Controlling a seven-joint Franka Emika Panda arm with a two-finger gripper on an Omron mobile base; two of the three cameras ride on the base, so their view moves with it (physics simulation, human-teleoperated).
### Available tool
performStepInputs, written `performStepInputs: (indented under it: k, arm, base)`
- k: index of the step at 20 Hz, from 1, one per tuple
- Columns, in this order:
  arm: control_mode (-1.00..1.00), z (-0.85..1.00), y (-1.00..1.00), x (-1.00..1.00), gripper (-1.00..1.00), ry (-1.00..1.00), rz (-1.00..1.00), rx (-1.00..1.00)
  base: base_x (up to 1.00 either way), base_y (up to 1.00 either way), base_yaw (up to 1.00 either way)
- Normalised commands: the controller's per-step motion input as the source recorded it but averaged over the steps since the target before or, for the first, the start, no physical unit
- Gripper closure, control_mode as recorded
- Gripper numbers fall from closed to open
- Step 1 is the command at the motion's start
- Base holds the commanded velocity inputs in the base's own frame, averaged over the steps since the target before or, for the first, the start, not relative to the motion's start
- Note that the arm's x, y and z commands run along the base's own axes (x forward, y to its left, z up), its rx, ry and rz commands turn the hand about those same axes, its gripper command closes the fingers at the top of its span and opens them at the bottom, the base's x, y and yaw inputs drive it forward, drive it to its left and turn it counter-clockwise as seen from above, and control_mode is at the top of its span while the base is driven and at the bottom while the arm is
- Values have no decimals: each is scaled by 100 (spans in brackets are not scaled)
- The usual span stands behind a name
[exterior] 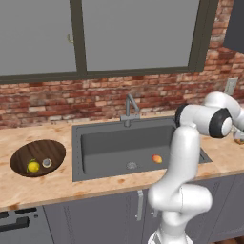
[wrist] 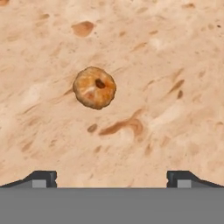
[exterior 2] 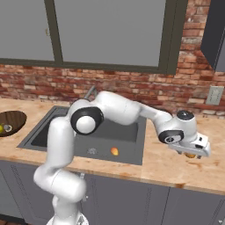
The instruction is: There is a mixed pile of frozen fruits and vegetables on the counter. Locate all the frozen vegetables and place the items in a bowl on the counter. Take all the frozen fruits and defrost them in a running sink.
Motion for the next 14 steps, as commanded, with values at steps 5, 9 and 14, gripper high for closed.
performStepInputs:
  k: [5,9,14]
  arm:
    - [-100,-20,0,30,-100,0,6,0]
    - [-100,-32,0,34,-100,0,4,0]
    - [-100,-35,0,42,-100,0,4,0]
  base:
    - [0,0,0]
    - [0,0,0]
    - [0,0,0]
